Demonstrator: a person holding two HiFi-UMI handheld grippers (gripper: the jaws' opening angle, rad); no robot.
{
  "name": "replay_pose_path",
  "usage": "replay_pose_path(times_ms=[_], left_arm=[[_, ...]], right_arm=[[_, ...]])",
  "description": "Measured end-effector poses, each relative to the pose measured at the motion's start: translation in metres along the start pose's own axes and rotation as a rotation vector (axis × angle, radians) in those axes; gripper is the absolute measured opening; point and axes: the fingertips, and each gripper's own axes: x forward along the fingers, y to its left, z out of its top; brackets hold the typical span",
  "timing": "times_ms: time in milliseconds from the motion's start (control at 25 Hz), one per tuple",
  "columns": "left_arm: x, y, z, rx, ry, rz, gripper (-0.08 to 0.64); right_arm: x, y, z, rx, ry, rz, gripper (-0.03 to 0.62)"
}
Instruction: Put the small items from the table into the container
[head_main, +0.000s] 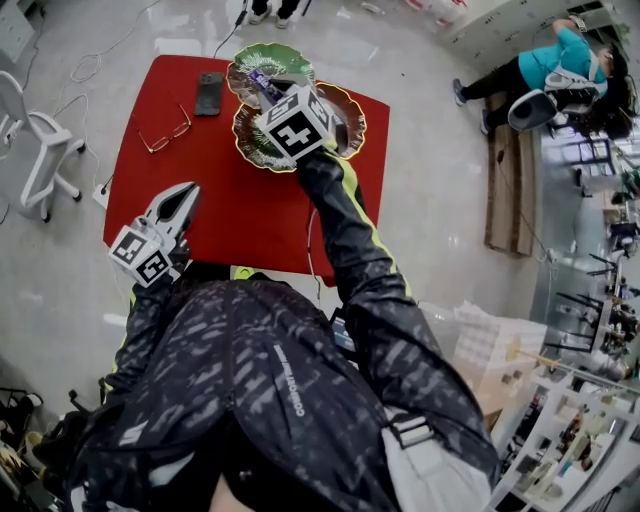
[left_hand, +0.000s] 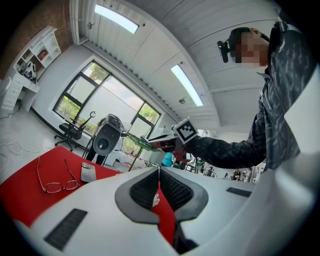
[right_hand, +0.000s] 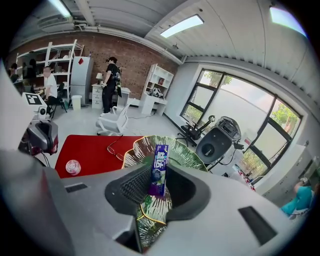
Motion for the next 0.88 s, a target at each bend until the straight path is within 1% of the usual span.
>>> replay_pose_path(times_ms=[480,680,880], left_arm=[[0.003,-0.014,0.001,0.002,0.014,-0.018,0.012],[0.007,-0.025,0.002,0.026,0.026,-0.027,0.012],[0.013,-0.035,-0.003,0.052,0.066,-0.046,0.012]], right_arm=[[-0.019,-0.008,0.001,0.061,-0.062,-0.043,0.094],[-0.031,0.000,-0.006,0.088,-0.078,-0.037,0.094],[-0.039,0.009,-0.011,0.103,-0.088,-0.036,0.092]])
